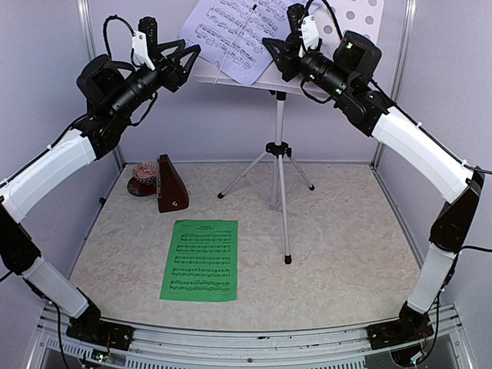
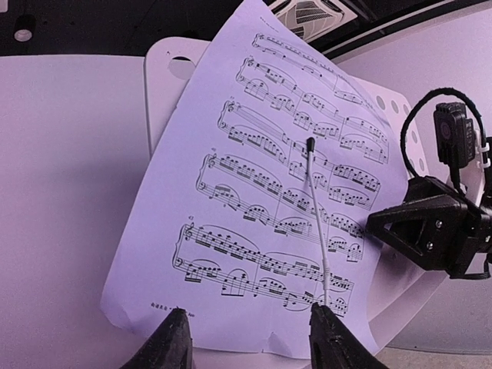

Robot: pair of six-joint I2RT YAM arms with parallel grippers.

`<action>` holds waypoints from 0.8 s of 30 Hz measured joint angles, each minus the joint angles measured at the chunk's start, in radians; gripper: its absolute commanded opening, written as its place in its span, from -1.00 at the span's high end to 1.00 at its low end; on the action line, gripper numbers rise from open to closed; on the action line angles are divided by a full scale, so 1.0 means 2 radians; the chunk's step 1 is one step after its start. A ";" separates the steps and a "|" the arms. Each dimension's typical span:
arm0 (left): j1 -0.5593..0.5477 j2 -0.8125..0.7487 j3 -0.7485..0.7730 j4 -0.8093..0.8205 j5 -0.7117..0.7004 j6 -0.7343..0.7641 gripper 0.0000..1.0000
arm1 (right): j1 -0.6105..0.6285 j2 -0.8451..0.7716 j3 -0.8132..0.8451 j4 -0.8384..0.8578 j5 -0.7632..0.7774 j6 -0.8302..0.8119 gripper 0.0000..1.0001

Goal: Set up the instrument practice props

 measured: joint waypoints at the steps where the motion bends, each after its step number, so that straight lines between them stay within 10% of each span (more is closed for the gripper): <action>1: 0.002 0.000 0.002 0.000 0.000 0.002 -0.12 | 0.000 0.000 0.000 0.000 0.001 -0.001 0.53; 17: 0.028 0.053 0.133 -0.054 0.002 0.023 -0.43 | 0.000 0.000 -0.001 0.001 0.015 -0.008 0.95; 24: 0.034 0.101 0.209 -0.101 0.020 0.027 -0.07 | 0.000 0.000 -0.001 0.001 0.016 -0.010 0.97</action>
